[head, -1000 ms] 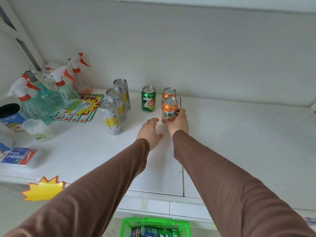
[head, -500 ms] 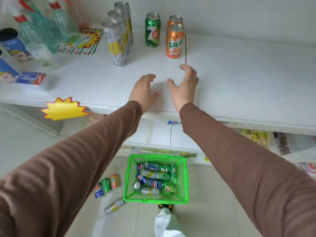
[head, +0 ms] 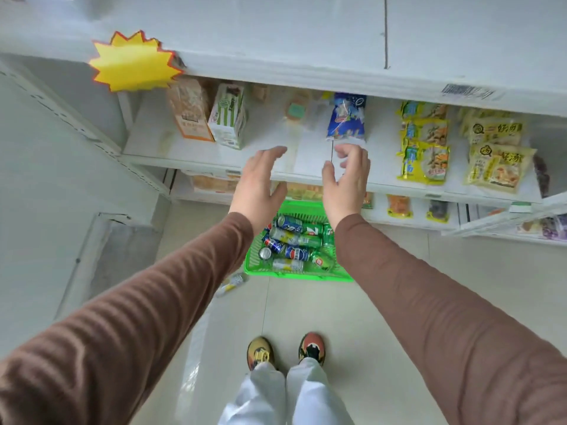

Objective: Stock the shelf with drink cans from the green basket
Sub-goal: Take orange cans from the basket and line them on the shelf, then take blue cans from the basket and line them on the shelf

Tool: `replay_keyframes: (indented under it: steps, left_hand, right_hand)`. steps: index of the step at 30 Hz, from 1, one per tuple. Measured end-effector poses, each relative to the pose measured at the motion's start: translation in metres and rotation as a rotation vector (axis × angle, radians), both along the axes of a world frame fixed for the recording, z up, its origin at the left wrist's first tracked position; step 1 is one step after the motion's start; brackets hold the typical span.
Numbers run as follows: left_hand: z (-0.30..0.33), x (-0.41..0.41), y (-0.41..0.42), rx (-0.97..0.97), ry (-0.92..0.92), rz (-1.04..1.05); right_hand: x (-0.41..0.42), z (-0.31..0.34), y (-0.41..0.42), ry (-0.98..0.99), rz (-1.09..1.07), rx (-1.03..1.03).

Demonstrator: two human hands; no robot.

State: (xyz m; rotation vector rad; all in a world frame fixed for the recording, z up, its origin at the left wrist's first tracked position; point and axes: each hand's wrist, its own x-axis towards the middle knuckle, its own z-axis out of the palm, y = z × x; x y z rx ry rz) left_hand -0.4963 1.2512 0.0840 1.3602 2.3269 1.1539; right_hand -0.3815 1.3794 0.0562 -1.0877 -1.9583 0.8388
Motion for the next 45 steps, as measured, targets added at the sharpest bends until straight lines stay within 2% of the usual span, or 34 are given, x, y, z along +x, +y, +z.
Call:
replay_keyframes:
  steps: [6, 12, 16, 19, 26, 30, 34, 41, 45]
  left_hand:
    - [-0.115, 0.037, -0.034, -0.235, -0.084, 0.065]
    - [-0.239, 0.061, -0.049, -0.468, -0.222, 0.166]
    - [-0.318, 0.058, -0.05, -0.586, -0.265, 0.152]
    - [-0.371, 0.045, -0.042, -0.619, -0.27, 0.122]
    - [-0.472, 0.01, -0.011, -0.653, -0.258, 0.08]
    - [-0.518, -0.008, 0.003, -0.673, -0.236, 0.069]
    - [-0.55, -0.02, 0.009, -0.669, -0.241, 0.061]
    - [-0.572, -0.022, 0.009, -0.656, -0.287, 0.043]
    - [-0.564, -0.024, 0.009, -0.644, -0.287, 0.043]
  right_hand:
    - [0.036, -0.116, -0.02, -0.119, 0.048, -0.13]
    - [0.056, -0.254, -0.029, -0.315, 0.074, -0.388]
    - [0.047, -0.34, -0.031, -0.443, 0.094, -0.509]
    - [0.027, -0.398, -0.028, -0.515, 0.156, -0.53]
    - [-0.033, -0.51, -0.002, -0.728, 0.3, -0.429]
    - [-0.063, -0.558, 0.019, -0.85, 0.354, -0.303]
    - [-0.081, -0.594, 0.033, -0.89, 0.371, -0.263]
    - [-0.075, -0.622, 0.032, -1.014, 0.335, -0.04]
    - [-0.069, -0.614, 0.04, -0.94, 0.458, -0.123]
